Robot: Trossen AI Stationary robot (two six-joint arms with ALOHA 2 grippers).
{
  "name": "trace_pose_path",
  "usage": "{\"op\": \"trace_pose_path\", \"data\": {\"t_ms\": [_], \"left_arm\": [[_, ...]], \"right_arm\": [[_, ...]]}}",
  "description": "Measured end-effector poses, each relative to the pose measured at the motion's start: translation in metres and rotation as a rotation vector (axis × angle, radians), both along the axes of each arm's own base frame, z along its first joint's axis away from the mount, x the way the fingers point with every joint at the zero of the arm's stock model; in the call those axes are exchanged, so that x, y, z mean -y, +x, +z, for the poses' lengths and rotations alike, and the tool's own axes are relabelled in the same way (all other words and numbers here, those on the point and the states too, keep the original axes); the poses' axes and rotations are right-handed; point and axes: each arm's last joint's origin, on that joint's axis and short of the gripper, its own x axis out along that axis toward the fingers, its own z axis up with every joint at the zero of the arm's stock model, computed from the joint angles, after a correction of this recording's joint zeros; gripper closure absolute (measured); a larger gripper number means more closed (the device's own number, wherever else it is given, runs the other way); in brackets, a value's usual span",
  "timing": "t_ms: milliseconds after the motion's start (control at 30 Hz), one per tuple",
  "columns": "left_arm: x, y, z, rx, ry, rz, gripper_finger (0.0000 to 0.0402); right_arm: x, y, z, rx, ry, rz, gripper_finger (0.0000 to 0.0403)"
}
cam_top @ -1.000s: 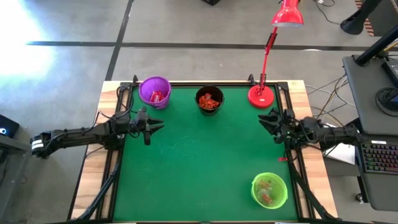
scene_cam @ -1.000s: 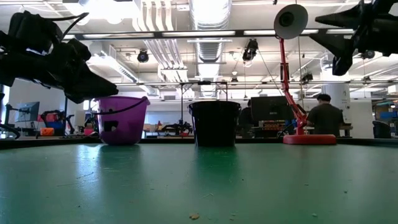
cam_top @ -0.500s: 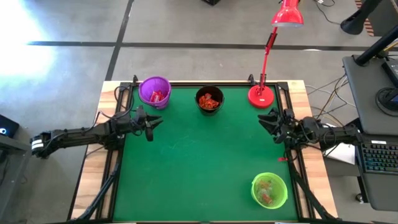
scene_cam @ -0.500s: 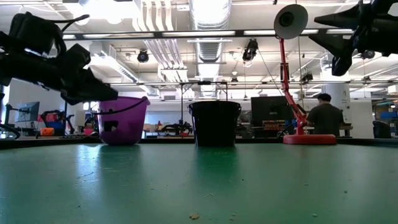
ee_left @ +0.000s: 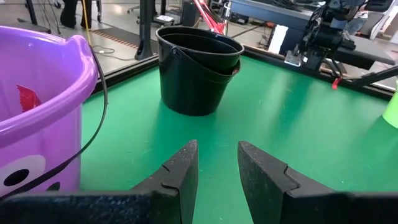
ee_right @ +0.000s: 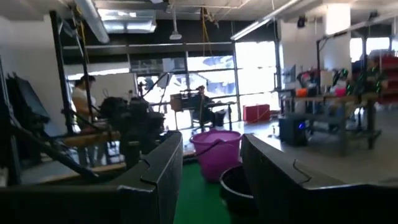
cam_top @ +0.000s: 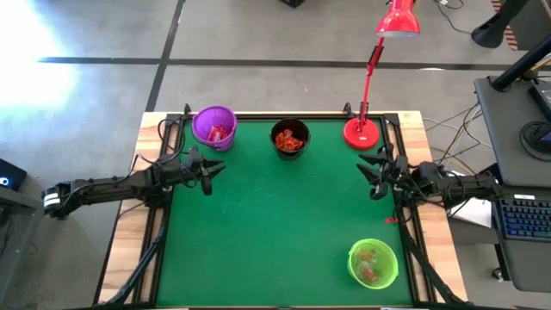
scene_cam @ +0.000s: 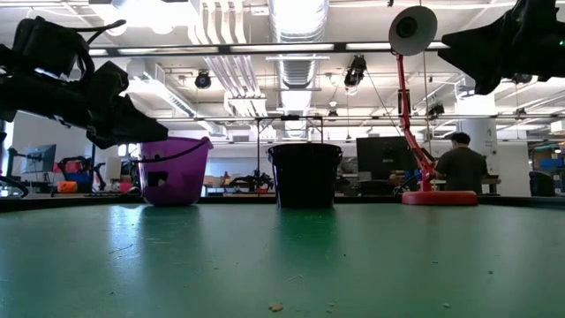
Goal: Sort candy
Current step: Return to Home Position
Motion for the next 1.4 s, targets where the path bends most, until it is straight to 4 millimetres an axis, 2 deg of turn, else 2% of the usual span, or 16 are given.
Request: {"op": "trace_pose_path", "data": {"t_ms": [200,400,633,700,867,1100,1400], "left_arm": [[0.0,0.0,0.0,0.0,0.0,0.0,0.0306],[0.0,0.0,0.0,0.001,0.0,0.0,0.0306],[0.0,0.0,0.0,0.001,0.0,0.0,0.0306],[0.0,0.0,0.0,0.0,0.0,-0.001,0.0306],[0.0,0.0,0.0,-0.005,-0.002,-0.001,0.0306],[0.0,0.0,0.0,-0.005,-0.002,-0.001,0.0306],[0.0,0.0,0.0,-0.012,0.018,-0.006,0.0306]], "right_arm": [[0.0,0.0,0.0,-0.017,-0.058,-0.016,0.0248],[0.0,0.001,-0.004,-0.039,0.011,0.012,0.0248],[-0.008,0.003,-0.01,-0.108,-0.079,0.261,0.0248],[-0.008,0.004,-0.014,-0.15,-0.04,0.291,0.0248],[-0.008,0.005,-0.025,-0.247,0.064,0.304,0.0248],[-0.008,0.005,-0.026,-0.263,0.009,0.283,0.0248],[-0.008,0.005,-0.026,-0.258,0.036,0.283,0.0248]]}}
